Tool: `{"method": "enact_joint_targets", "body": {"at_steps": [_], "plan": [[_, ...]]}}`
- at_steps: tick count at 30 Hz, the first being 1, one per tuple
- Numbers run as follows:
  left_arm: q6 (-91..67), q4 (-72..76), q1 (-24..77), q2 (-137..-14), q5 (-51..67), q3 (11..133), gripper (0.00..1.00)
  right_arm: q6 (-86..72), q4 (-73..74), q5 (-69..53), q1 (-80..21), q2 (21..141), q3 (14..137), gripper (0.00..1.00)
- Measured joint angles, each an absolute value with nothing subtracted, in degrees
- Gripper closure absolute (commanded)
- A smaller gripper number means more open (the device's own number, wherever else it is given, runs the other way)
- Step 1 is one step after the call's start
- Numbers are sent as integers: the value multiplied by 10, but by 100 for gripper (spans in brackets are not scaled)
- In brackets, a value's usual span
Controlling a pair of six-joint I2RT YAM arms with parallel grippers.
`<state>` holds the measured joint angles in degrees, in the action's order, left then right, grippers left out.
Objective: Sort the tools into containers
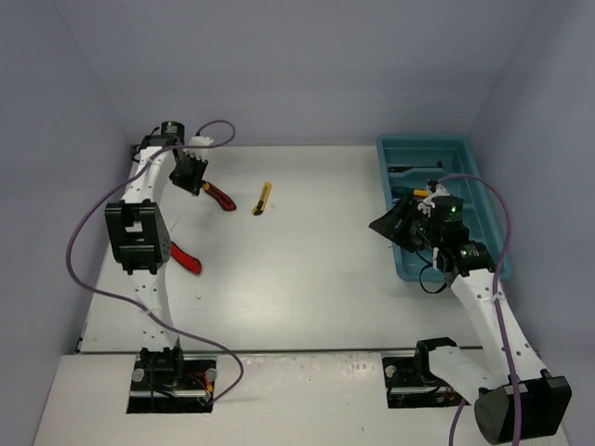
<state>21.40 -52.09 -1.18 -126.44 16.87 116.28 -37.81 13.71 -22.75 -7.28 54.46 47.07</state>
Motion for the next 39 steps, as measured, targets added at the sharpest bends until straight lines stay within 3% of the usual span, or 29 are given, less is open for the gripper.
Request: {"method": "enact_joint_targets", "body": {"at_steps": [9,16,25,39], "plan": [[120,-511,149,-1054,169,1227,100,-373,133,-195,-151,636,640,48],[17,-517,285,-1032,192,1238,100,-370,84,-153,-252,719,765,49],[-100,-515,314,-1024,221,1205,100,-355,34,-90,-340,772,797,53],[-190,-455,325,-961,257,1126,100,-342,1,-30,-350,779,797,59]]}}
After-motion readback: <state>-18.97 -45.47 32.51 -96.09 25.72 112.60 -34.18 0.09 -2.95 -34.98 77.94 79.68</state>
